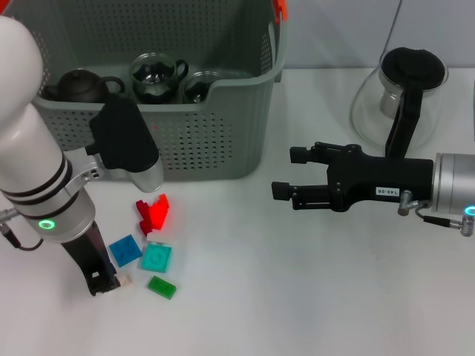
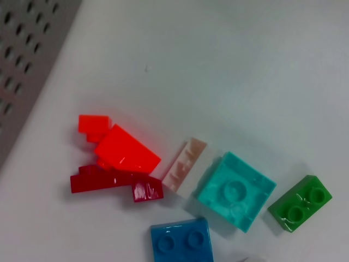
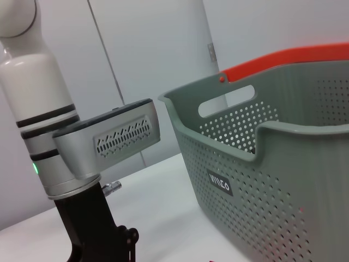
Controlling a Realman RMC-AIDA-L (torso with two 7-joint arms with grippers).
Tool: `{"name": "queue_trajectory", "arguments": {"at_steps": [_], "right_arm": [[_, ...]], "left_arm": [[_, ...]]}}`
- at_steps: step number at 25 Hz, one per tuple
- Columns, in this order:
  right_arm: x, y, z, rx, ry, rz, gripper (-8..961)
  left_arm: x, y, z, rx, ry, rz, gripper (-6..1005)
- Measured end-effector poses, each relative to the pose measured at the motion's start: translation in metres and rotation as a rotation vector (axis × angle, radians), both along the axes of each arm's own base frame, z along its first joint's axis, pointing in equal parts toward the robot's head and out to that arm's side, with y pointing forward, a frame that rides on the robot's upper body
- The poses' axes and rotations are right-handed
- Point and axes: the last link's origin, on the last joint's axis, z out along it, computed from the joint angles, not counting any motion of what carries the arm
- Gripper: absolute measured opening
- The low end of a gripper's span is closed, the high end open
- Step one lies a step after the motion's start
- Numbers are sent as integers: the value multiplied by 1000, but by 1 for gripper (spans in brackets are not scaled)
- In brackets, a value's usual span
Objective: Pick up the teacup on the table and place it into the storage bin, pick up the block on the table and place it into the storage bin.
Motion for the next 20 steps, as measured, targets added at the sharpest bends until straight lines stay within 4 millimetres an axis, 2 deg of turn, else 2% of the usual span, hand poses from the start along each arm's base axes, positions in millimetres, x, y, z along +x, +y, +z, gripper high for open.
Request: {"name": "queue_trajectory", "arguments": {"at_steps": [12, 20], "right_arm": [[1, -1, 0, -1, 0, -5, 915], [0, 0, 0, 0, 0, -2, 915]], "left_arm": [[4, 1, 4, 21, -4, -9, 108], [9, 5, 32, 122, -44, 14, 111]]}}
